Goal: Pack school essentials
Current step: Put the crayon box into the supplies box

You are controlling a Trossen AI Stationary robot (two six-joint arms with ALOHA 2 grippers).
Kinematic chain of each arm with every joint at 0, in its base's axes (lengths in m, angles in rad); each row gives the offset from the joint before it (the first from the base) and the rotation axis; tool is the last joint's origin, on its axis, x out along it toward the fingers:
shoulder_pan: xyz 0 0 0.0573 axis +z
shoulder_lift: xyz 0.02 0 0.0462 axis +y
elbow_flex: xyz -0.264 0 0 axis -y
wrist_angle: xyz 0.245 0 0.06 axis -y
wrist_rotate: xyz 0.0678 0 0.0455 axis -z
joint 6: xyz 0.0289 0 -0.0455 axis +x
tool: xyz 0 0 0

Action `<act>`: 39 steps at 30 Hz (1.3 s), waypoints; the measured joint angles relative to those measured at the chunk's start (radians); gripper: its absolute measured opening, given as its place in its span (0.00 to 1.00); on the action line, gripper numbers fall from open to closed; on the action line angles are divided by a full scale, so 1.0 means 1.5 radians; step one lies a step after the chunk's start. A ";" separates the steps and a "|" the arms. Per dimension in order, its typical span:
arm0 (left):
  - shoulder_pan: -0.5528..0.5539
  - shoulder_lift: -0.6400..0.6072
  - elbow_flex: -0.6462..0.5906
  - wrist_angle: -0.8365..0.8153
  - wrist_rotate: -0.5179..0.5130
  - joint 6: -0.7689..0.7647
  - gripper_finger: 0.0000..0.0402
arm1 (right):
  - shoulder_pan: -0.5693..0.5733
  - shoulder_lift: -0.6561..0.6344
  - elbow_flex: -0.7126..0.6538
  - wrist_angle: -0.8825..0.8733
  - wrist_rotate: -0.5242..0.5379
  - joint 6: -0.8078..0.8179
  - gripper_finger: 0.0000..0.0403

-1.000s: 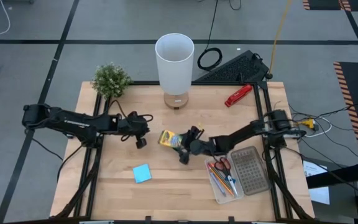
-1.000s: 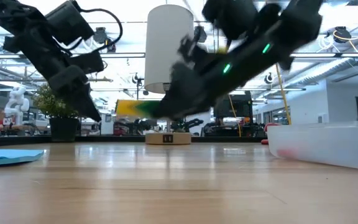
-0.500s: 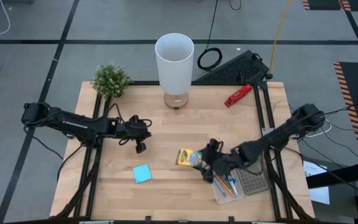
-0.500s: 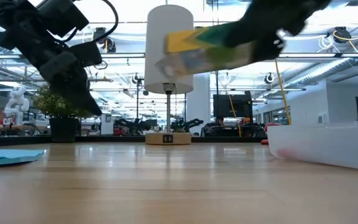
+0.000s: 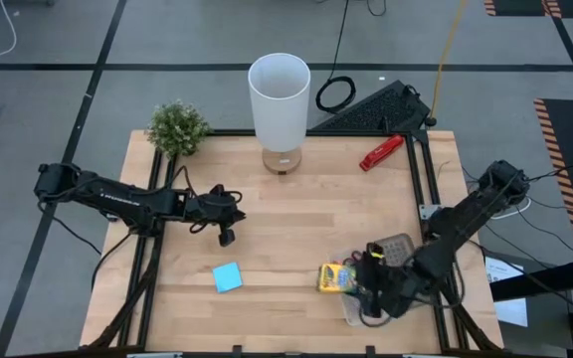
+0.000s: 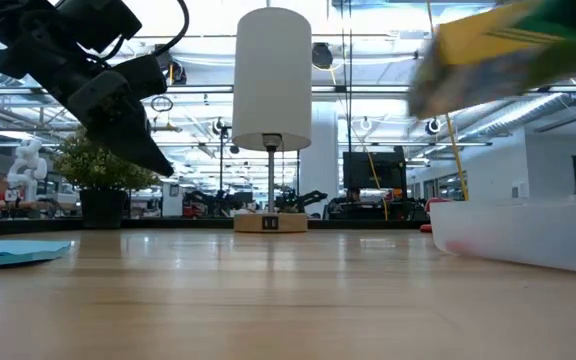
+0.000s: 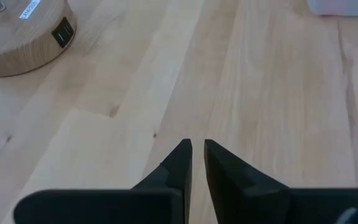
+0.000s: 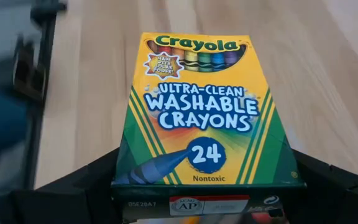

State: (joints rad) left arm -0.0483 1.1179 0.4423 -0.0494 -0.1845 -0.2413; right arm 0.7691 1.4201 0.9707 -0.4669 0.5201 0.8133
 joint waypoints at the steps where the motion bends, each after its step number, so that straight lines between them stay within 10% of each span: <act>1: 0.000 0.000 0.000 0.000 0.000 0.000 0.12 | 0.010 -0.004 0.000 -0.017 0.001 -0.008 0.80; 15: -0.010 0.000 0.000 0.000 0.000 -0.039 0.12 | 0.027 -0.090 -0.033 -0.248 -0.018 -0.190 0.80; 39: -0.026 0.000 0.000 0.002 -0.023 -0.081 0.12 | -0.142 -0.233 -0.268 0.068 -0.228 -0.461 0.80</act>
State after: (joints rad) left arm -0.0868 1.1179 0.4423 -0.0470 -0.2195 -0.3626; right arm 0.5556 1.0711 0.5690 -0.3646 0.1783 0.1211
